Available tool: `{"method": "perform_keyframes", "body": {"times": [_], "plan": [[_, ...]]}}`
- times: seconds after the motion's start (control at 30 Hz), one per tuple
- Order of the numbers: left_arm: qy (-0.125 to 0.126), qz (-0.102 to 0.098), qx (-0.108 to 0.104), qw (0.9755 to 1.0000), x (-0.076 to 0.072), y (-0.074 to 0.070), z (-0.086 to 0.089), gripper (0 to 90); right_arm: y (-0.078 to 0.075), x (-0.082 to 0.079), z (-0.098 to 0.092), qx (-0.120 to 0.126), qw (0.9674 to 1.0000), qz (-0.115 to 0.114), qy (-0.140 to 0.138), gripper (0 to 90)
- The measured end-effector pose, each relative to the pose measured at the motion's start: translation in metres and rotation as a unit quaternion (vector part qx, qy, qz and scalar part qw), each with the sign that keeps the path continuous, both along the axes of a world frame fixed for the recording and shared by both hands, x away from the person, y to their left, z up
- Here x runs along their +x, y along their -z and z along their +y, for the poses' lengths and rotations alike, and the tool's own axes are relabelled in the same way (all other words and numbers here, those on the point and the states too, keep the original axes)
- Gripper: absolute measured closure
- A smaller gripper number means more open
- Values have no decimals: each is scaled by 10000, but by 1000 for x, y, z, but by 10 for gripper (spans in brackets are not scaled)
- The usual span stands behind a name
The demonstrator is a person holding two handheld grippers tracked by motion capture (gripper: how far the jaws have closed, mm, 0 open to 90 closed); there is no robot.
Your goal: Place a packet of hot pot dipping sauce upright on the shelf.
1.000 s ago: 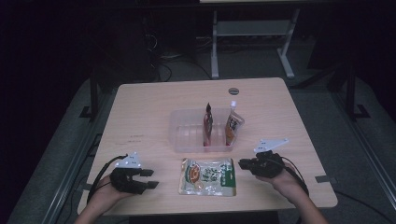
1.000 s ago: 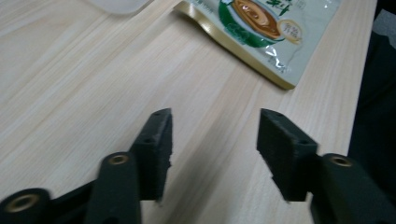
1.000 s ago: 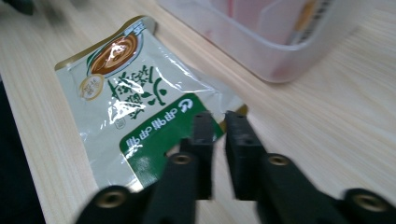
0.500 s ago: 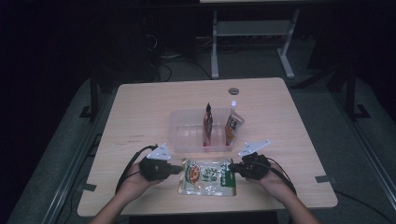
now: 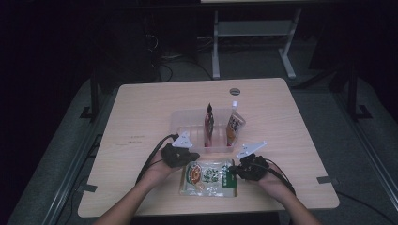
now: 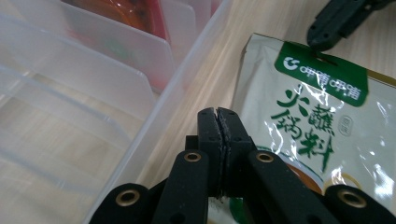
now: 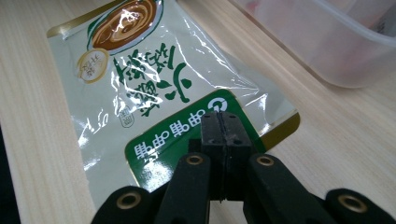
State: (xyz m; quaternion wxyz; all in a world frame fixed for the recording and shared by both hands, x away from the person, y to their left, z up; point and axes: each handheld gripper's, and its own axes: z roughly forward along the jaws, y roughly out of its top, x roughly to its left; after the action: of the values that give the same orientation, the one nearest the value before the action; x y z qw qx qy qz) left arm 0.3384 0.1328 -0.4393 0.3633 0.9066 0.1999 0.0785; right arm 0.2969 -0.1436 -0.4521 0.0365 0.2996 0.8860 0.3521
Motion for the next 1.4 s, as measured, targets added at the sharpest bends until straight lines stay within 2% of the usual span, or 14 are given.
{"method": "perform_keyframes", "body": {"times": [0.03, 0.07, 0.33, 0.43, 0.6, 1.0, 1.1, 1.13, 1.2, 1.23, 1.3, 1.33, 1.37, 1.4], "plan": [[0, 0, 0, 10000, 0, 0, 0, 895, 0, 0, 0, -7, 10000, 10, -5, 897], [24, 50, 163, 9999, 0, 3, -1, 895, 1, 0, 0, -36, 10000, 17, -20, 897], [54, 216, 299, 9993, -1, 1, 10, 896, 6, 1, 5, -177, 9997, 38, -141, 897], [94, 346, 332, 9988, -5, 3, 15, 896, 7, 3, 7, -217, 9996, 90, -143, 897], [136, 530, 442, 9975, -16, 6, 21, 896, 10, 8, 14, -208, 9996, 28, -199, 898], [183, 686, 431, 9965, -37, -1, 41, 890, 10, 22, 38, -186, 9992, -12, -350, 898], [80, 694, 352, 9969, -39, -4, 44, 843, 10, 22, 40, -194, 9992, -36, -349, 897], [34, 692, 250, 9973, -42, -10, 50, 825, 8, 21, 37, -123, 9994, -51, -333, 877], [18, 715, 210, 9972, -44, -14, 53, 743, 6, 21, 34, -44, 9996, -18, -293, 859], [-53, 707, 170, 9973, -47, -15, 56, 743, 4, 20, 31, 60, 9996, -14, -285, 854], [-104, 676, 129, 9976, -53, -16, 62, 613, 1, 18, 26, 129, 9996, 35, -232, 810], [-186, 740, 55, 9971, -57, -13, 64, 585, 1, 17, 22, 208, 9995, 145, -192, 716], [-186, 740, 55, 9971, -57, -13, 64, 561, 1, 17, 22, 208, 9995, 145, -192, 716], [-220, 732, 69, 9971, -57, -9, 61, 529, 1, 15, 20, 199, 9994, 206, -177, 600]]}}
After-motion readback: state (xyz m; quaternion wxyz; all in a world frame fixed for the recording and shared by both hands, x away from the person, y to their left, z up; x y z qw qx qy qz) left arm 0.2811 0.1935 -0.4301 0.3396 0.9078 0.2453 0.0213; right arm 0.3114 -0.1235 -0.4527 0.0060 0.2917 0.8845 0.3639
